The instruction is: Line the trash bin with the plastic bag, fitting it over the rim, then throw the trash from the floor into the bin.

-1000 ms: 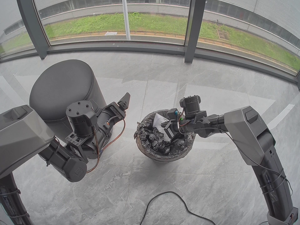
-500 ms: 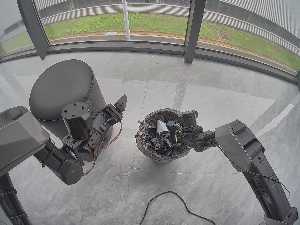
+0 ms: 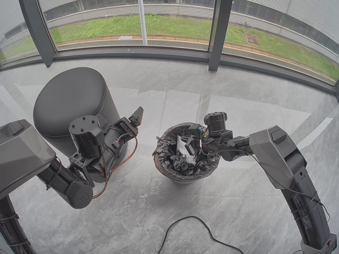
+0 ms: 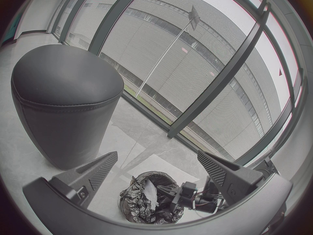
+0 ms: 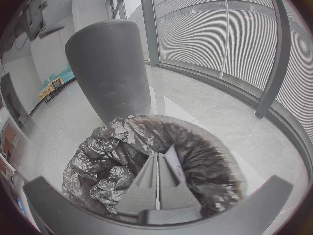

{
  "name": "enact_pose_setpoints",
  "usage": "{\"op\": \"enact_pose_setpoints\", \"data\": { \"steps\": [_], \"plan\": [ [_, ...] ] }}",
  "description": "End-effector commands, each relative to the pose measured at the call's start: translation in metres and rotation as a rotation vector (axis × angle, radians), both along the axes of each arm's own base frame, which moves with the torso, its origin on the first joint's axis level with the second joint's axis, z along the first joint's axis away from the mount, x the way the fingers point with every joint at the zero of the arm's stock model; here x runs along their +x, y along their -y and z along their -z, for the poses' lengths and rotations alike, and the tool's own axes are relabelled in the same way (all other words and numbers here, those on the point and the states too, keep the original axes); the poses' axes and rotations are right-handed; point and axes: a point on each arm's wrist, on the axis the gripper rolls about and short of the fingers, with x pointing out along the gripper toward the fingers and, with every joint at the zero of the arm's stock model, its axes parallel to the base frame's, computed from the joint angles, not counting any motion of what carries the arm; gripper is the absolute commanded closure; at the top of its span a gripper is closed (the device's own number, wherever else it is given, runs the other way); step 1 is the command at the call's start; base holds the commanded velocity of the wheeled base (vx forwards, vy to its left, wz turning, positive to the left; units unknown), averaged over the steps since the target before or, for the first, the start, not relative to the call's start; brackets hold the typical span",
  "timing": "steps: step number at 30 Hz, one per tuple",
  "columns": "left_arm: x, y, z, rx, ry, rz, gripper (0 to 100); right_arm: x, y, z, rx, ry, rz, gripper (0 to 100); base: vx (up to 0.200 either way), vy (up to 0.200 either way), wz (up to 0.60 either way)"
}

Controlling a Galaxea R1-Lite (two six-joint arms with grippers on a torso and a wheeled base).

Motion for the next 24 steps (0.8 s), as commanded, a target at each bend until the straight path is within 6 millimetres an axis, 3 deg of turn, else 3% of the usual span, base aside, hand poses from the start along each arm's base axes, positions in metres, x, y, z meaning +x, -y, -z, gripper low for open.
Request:
{"op": "enact_pose_setpoints", "data": {
  "steps": [1, 7, 10, 12, 14, 15, 16, 17, 18, 19, 24],
  "plan": [
    [0.001, 0.001, 0.002, 0.001, -0.004, 0.002, 0, -0.001, 0.024, -0.062, 0.019, 0.041, 0.040, 100, 0.000, 0.000, 0.00],
    [-0.001, -0.001, -0.005, -0.008, 0.014, 0.000, 0, -0.007, 0.060, -0.113, 0.019, 0.017, 0.102, 100, 0.000, 0.000, 0.00],
    [-0.007, -0.006, -0.021, -0.026, 0.052, -0.005, 0, -0.019, 0.090, -0.157, 0.049, -0.004, 0.158, 100, 0.000, 0.000, 0.00],
    [-0.010, -0.011, -0.031, -0.032, 0.077, -0.015, 0, -0.029, 0.103, -0.180, 0.072, -0.018, 0.190, 100, 0.000, 0.000, 0.00],
    [-0.017, -0.022, -0.050, 0.004, 0.137, -0.021, 0, -0.057, 0.118, -0.218, 0.087, -0.082, 0.224, 100, 0.000, 0.000, 0.00],
    [-0.018, -0.022, -0.052, 0.007, 0.142, -0.021, 0, -0.059, 0.119, -0.220, 0.085, -0.088, 0.226, 100, 0.000, 0.000, 0.00],
    [-0.023, -0.035, -0.068, 0.055, 0.208, 0.001, 0, -0.095, 0.126, -0.250, 0.059, -0.161, 0.239, 100, 0.000, 0.000, 0.00],
    [-0.027, -0.042, -0.080, 0.091, 0.256, 0.022, 0, -0.119, 0.130, -0.267, 0.038, -0.209, 0.245, 100, 0.000, 0.000, 0.00],
    [-0.027, -0.042, -0.080, 0.091, 0.256, 0.022, 0, -0.119, 0.130, -0.267, 0.038, -0.209, 0.245, 100, 0.000, 0.000, 0.00],
    [-0.034, -0.058, -0.098, 0.181, 0.346, 0.045, 0, -0.167, 0.138, -0.294, -0.014, -0.282, 0.256, 100, 0.000, 0.000, 0.00],
    [-0.064, -0.095, -0.128, 0.343, 0.496, 0.018, 0, -0.291, 0.173, -0.343, -0.204, -0.327, 0.362, 100, 0.000, 0.000, 0.00]
  ]
}}
